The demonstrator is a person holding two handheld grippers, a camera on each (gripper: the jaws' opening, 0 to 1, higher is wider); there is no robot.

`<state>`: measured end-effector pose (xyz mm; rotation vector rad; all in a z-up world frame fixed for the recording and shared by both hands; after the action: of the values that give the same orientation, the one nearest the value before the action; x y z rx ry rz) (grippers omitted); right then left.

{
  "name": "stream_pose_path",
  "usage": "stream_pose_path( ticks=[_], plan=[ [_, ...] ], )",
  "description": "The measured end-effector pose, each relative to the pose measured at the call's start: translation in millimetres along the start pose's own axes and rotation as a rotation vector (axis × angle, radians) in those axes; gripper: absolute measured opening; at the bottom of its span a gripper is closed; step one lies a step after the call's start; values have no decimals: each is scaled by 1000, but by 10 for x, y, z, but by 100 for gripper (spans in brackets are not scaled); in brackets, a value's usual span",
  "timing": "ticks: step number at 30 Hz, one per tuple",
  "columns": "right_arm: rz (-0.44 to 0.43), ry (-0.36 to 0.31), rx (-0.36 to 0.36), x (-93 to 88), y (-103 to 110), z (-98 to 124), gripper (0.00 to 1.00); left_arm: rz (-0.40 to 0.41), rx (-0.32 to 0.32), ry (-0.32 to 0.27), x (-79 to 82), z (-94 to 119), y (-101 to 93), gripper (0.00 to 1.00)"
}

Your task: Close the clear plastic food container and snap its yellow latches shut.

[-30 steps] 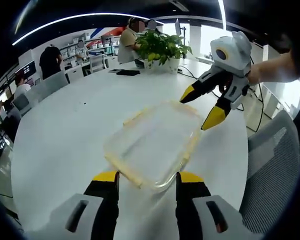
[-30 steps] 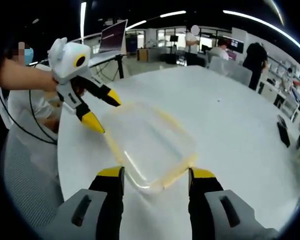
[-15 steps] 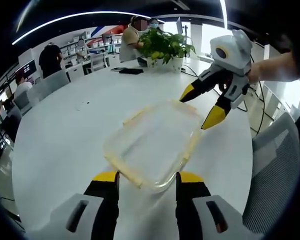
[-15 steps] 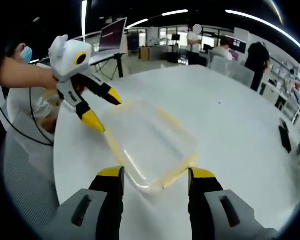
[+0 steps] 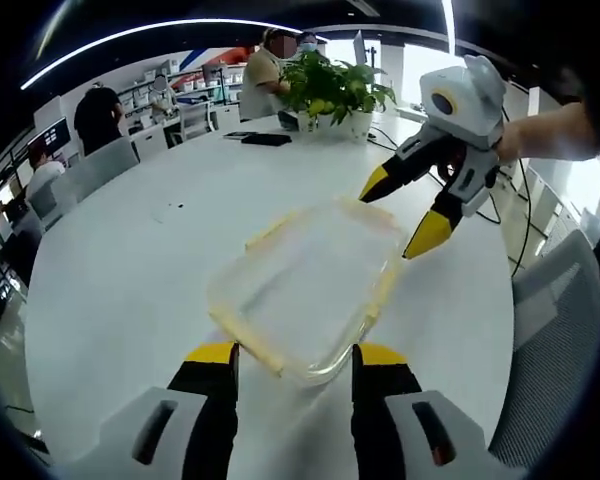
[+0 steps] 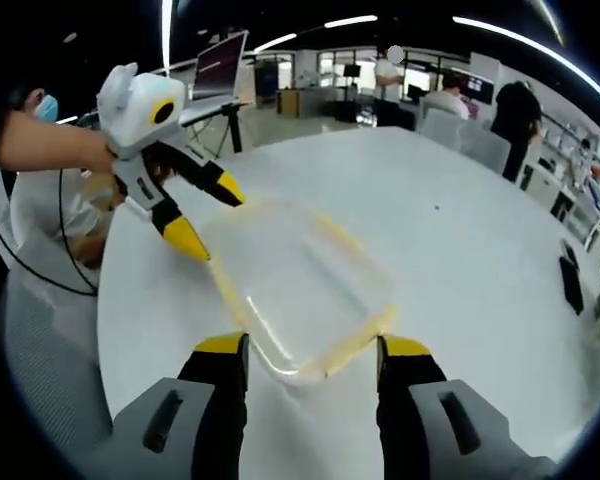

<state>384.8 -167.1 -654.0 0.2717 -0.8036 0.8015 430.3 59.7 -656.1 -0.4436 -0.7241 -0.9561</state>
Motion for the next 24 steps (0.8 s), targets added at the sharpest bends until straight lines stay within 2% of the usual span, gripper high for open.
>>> stream_pose_path(
  ticks=[14, 24],
  plan=[
    [-23, 10, 11, -41, 4, -5, 50, 18, 9, -1, -6, 1, -12, 38],
    [-42, -16, -14, -65, 75, 131, 53, 43, 30, -20, -45, 165, -22, 41]
  ],
)
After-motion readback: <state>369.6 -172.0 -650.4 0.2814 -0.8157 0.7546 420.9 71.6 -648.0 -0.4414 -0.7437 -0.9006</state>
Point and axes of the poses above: the point that each gripper's makers call its tool centre point, and the gripper's own axes: z roughly backward along the fingers, y roughly to its left, x roughly out of its top, the point moved 9 cm from there along z, roughly backward along the fingers, and after that the axes turned 6 degrees about z, right-handed, at the moved point
